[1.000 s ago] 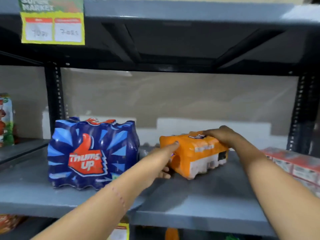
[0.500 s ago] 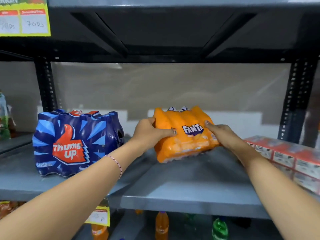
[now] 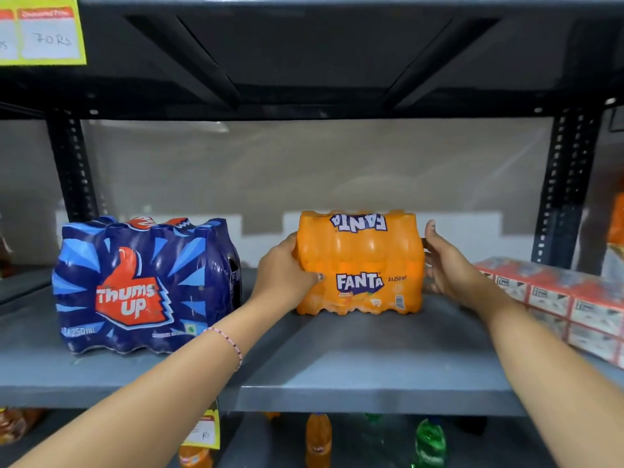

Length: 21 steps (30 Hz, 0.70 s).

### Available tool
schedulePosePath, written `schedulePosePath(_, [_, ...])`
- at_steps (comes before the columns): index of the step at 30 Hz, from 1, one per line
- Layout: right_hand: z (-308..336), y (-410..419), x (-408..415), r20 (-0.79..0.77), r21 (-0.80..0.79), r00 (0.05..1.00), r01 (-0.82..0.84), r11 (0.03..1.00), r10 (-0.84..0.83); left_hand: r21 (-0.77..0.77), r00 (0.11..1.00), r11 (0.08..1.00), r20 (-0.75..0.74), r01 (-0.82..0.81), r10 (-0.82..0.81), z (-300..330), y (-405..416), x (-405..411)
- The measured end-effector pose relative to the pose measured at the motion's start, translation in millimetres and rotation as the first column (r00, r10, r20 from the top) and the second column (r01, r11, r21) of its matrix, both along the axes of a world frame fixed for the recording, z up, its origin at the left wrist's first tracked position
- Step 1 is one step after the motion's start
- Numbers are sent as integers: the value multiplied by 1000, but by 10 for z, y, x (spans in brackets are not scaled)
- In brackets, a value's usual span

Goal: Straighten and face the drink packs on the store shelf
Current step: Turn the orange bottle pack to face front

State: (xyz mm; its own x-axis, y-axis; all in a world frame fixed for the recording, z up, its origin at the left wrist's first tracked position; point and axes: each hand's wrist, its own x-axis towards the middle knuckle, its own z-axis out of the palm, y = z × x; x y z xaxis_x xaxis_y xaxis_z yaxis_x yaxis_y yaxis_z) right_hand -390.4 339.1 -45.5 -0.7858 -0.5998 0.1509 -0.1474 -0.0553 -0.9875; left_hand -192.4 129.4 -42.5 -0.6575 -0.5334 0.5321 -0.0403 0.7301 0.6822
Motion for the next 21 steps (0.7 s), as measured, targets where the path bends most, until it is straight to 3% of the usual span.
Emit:
schedulePosePath(5, [14, 2, 46, 68, 39, 998, -20, 999, 18, 231, 997, 970, -18, 75, -73, -8, 15, -90])
schedulePosePath(8, [47, 34, 62, 66, 43, 996, 65, 997, -67, 292, 957, 920, 43, 263, -287, -51, 110, -67])
schedulePosePath(10, [50, 58, 32, 60, 19, 994, 91, 996, -92, 270, 920, 905, 128, 328, -371, -78, 229, -61])
schedulePosePath(13, [66, 91, 11, 88, -7, 996, 35, 999, -34, 103, 938, 961, 214, 258, -274, -68, 368, -65])
schedulePosePath(18, [115, 147, 47, 125, 70, 967, -232, 970, 222, 91, 967, 963, -11, 253, -253, 48, 349, 63])
schedulePosePath(21, [154, 100, 64, 74, 62, 986, -151, 987, 147, 79, 983, 984, -110, 157, -148, 4, 251, 203])
